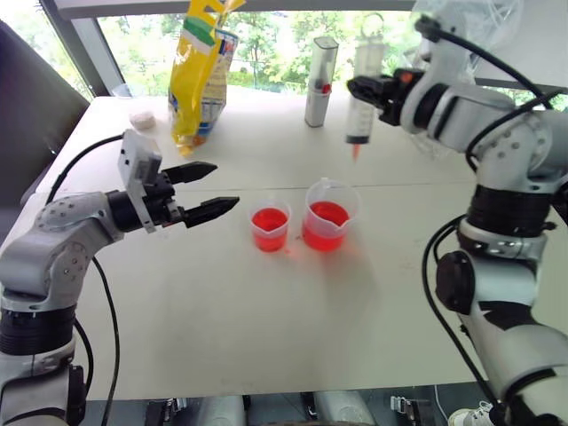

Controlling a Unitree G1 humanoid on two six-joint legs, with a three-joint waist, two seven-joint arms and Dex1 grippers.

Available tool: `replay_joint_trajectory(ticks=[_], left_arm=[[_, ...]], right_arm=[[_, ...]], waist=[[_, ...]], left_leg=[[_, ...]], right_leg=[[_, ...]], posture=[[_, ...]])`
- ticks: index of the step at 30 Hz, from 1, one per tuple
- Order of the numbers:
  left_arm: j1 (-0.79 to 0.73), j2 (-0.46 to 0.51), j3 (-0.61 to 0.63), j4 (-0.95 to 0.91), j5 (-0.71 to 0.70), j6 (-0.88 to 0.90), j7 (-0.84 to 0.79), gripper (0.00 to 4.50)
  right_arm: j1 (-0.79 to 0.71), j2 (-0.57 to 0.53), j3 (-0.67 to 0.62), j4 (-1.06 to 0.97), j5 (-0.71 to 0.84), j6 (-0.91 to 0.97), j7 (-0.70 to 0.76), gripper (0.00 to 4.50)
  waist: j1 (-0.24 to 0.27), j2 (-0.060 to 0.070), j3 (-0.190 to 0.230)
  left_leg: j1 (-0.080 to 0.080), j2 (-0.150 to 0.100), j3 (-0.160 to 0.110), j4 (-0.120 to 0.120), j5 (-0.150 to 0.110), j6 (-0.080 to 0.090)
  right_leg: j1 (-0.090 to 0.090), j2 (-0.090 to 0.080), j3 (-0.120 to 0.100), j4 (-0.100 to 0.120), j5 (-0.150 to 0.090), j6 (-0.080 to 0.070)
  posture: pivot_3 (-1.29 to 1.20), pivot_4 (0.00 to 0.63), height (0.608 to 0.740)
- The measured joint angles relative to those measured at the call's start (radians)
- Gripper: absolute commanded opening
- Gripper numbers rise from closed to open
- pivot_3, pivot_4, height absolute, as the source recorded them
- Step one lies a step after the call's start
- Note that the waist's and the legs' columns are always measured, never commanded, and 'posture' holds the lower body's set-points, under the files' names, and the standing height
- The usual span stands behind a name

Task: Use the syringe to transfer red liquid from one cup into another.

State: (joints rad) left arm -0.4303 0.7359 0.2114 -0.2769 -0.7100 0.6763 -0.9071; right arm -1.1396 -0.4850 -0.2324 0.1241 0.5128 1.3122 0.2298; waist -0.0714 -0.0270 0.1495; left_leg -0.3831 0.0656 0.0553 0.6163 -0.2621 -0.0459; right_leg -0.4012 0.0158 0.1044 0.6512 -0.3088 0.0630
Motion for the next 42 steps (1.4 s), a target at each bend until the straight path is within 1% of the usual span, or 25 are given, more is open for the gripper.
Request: replay_joint_trajectory(ticks=[3,7,12,19,20,24,28,32,35,37,39,40,42], left_arm=[[0.001,-0.002,-0.005,-0.002,0.005,-0.009,-0.001,4.48],[0.002,-0.002,-0.012,-0.002,0.009,-0.011,-0.001,4.48],[0.002,-0.002,-0.015,-0.004,0.008,-0.011,0.004,4.48],[0.003,-0.001,-0.019,-0.022,0.008,-0.01,0.006,4.48],[0.004,-0.001,-0.02,-0.022,0.008,-0.01,0.006,4.5],[0.007,0.001,-0.021,-0.024,0.008,-0.009,0.005,4.5],[0.008,0.004,-0.022,-0.032,0.008,-0.007,0.001,4.5],[0.025,0.02,-0.024,-0.04,0.007,-0.005,-0.009,4.5],[0.033,0.035,-0.028,-0.044,0.004,-0.004,-0.018,4.5],[0.042,0.051,-0.028,-0.05,0.002,-0.003,-0.026,4.5],[0.051,0.063,-0.027,-0.055,0.0,0.0,-0.028,4.5],[0.057,0.067,-0.027,-0.067,-0.003,0.005,-0.031,4.5],[0.072,0.074,-0.021,-0.08,-0.011,0.012,-0.037,4.5]], right_arm=[[0.018,-0.056,0.027,0.071,-0.019,0.12,0.008,1.4],[0.103,-0.069,0.1,0.107,-0.032,0.205,0.035,1.4],[0.217,-0.069,0.171,0.154,-0.063,0.211,0.059,1.4],[0.229,-0.07,0.191,0.176,-0.098,0.181,0.09,1.4],[0.23,-0.07,0.192,0.176,-0.102,0.179,0.092,2.42],[0.263,-0.069,0.193,0.173,-0.114,0.18,0.101,4.48],[0.267,-0.08,0.193,0.146,-0.114,0.19,0.12,4.48],[0.274,-0.178,0.227,0.024,-0.092,0.183,0.201,4.48],[0.288,-0.29,0.243,-0.109,-0.044,0.16,0.302,4.48],[0.314,-0.386,0.251,-0.211,0.005,0.133,0.397,4.48],[0.327,-0.452,0.25,-0.284,0.04,0.105,0.47,4.48],[0.356,-0.512,0.249,-0.341,0.064,0.074,0.529,4.48],[0.405,-0.598,0.242,-0.419,0.101,0.032,0.618,4.48]], waist=[[0.0,0.001,-0.001],[0.0,0.001,-0.001],[0.001,0.001,-0.001],[0.002,0.0,-0.001],[0.002,0.0,-0.001],[0.003,0.0,-0.001],[0.002,0.001,-0.001],[0.003,0.002,0.0],[0.003,0.002,0.0],[0.004,0.002,0.0],[0.003,0.002,0.0],[0.004,0.002,0.0],[0.004,0.002,0.0]], left_leg=[[-0.005,0.001,0.001,-0.001,0.0,0.0],[-0.007,0.001,0.0,-0.002,0.0,0.0],[-0.007,0.001,0.0,-0.001,0.0,0.0],[-0.005,0.0,-0.001,0.001,0.0,0.0],[-0.005,0.0,-0.002,0.001,0.0,0.0],[-0.006,0.0,-0.001,0.001,0.0,0.0],[-0.006,0.0,-0.001,0.001,0.0,0.0],[-0.006,0.0,-0.002,0.0,0.0,0.0],[-0.006,0.0,-0.002,0.0,0.0,0.0],[-0.006,0.0,-0.003,0.0,0.0,0.0],[-0.005,0.001,-0.003,0.0,0.0,0.0],[-0.005,0.001,-0.003,0.0,0.0,0.0],[-0.005,0.001,-0.003,0.0,0.0,0.0]], right_leg=[[-0.006,0.002,0.001,0.0,0.0,0.0],[-0.008,0.004,0.001,-0.001,0.0,0.0],[-0.007,0.004,0.001,-0.001,0.0,0.001],[-0.004,0.006,0.0,-0.001,0.0,0.001],[-0.004,0.006,0.0,-0.001,0.0,0.001],[-0.004,0.005,0.0,-0.001,0.0,0.001],[-0.004,0.005,0.0,-0.001,0.0,0.001],[-0.004,0.005,0.0,-0.001,0.0,0.001],[-0.004,0.005,-0.001,-0.001,0.0,0.001],[-0.004,0.005,-0.001,-0.001,0.0,0.001],[-0.004,0.005,-0.001,-0.001,0.0,0.001],[-0.004,0.005,-0.001,-0.001,0.0,0.001],[-0.003,0.004,-0.001,-0.001,0.0,0.001]], posture=[[0.0,0.15,0.74],[0.0,0.15,0.74],[0.0,0.15,0.74],[0.0,0.15,0.74],[0.0,0.15,0.74],[0.0,0.15,0.74],[0.0,0.15,0.74],[0.0,0.15,0.74],[0.0,0.15,0.74],[0.0,0.15,0.74],[0.0,0.15,0.74],[0.0,0.15,0.74],[0.0,0.15,0.74]])
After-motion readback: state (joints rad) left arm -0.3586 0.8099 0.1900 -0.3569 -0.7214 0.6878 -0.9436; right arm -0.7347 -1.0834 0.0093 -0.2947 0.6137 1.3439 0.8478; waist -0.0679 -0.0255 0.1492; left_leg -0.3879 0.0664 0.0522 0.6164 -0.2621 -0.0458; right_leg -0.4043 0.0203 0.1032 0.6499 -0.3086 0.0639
